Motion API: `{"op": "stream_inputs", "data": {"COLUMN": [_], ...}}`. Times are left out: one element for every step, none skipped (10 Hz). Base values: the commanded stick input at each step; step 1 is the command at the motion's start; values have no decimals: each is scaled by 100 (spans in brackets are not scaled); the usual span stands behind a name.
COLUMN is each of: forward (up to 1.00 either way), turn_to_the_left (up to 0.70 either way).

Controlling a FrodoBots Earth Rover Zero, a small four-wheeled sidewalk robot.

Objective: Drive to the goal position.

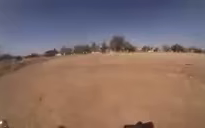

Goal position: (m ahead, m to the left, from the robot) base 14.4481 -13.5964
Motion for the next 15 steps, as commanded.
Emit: {"op": "stream_inputs", "data": {"forward": [70, 70, 70, 70, 70, 70, 70, 70, 70, 70, 70, 70, 70, 70, 70], "turn_to_the_left": [27, 27, 27, 27, 27, 27, 27, 27, 23, 2, 0, 0, 0, 0, 0]}}
